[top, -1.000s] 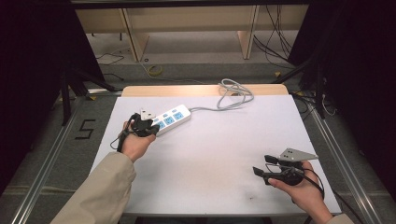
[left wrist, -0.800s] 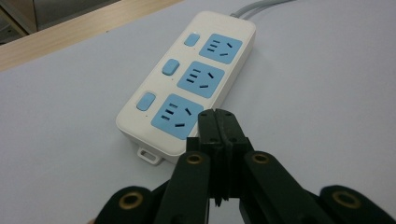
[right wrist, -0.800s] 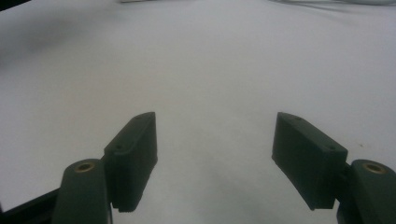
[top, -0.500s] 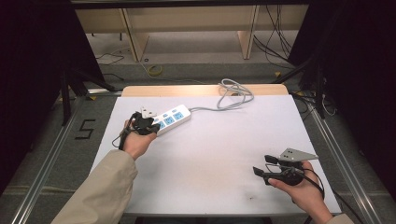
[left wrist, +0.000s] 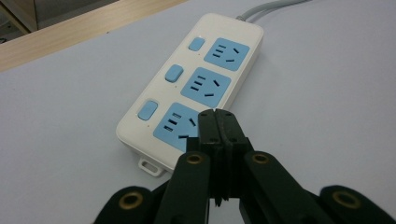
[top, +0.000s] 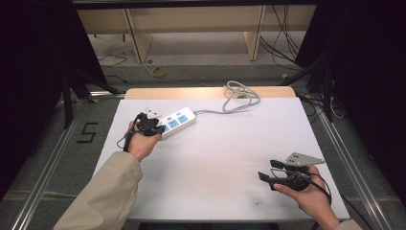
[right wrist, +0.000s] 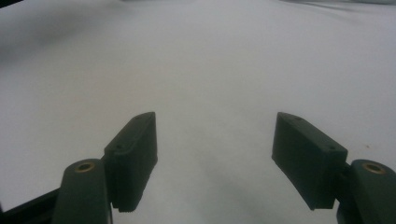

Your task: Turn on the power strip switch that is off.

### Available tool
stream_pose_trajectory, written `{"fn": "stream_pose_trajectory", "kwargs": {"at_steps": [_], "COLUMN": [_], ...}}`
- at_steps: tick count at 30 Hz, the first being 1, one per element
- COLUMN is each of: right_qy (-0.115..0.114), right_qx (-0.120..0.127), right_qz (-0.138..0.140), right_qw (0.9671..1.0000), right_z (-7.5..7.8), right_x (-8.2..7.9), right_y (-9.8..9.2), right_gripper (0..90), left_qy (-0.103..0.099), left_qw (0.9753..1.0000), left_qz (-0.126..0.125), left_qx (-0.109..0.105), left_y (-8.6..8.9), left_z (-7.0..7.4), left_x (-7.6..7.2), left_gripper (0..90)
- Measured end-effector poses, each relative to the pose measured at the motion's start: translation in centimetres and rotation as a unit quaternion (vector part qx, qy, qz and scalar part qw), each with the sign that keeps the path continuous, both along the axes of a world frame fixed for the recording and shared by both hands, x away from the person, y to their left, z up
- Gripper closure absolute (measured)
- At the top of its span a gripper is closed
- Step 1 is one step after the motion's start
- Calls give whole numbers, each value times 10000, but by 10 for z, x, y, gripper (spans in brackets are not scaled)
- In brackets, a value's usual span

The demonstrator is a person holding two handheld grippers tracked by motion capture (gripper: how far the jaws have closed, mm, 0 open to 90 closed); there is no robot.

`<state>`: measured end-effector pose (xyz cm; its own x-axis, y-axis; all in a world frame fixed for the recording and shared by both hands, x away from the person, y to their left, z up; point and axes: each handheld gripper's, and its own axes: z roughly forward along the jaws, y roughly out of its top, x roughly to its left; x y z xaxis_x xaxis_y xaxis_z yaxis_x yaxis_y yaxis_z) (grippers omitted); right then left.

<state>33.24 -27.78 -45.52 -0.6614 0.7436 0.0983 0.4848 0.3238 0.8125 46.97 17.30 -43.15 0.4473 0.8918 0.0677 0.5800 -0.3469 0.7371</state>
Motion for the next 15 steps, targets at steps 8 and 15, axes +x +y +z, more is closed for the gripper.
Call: {"fn": "stream_pose_trajectory", "kwargs": {"at_steps": [8,15], "right_qy": [-10,6], "right_qx": [-13,-5], "right_qz": [4,15], "right_qw": [10000,10000], "right_z": [0,0], "right_x": [-1,0], "right_y": [0,1], "right_gripper": [313,313], "left_qy": [48,57], "left_qw": [10000,9999], "left_qz": [30,81], "left_qx": [-71,13], "left_y": [0,3], "left_z": [-1,0], "left_x": [8,14], "left_gripper": [900,900]}}
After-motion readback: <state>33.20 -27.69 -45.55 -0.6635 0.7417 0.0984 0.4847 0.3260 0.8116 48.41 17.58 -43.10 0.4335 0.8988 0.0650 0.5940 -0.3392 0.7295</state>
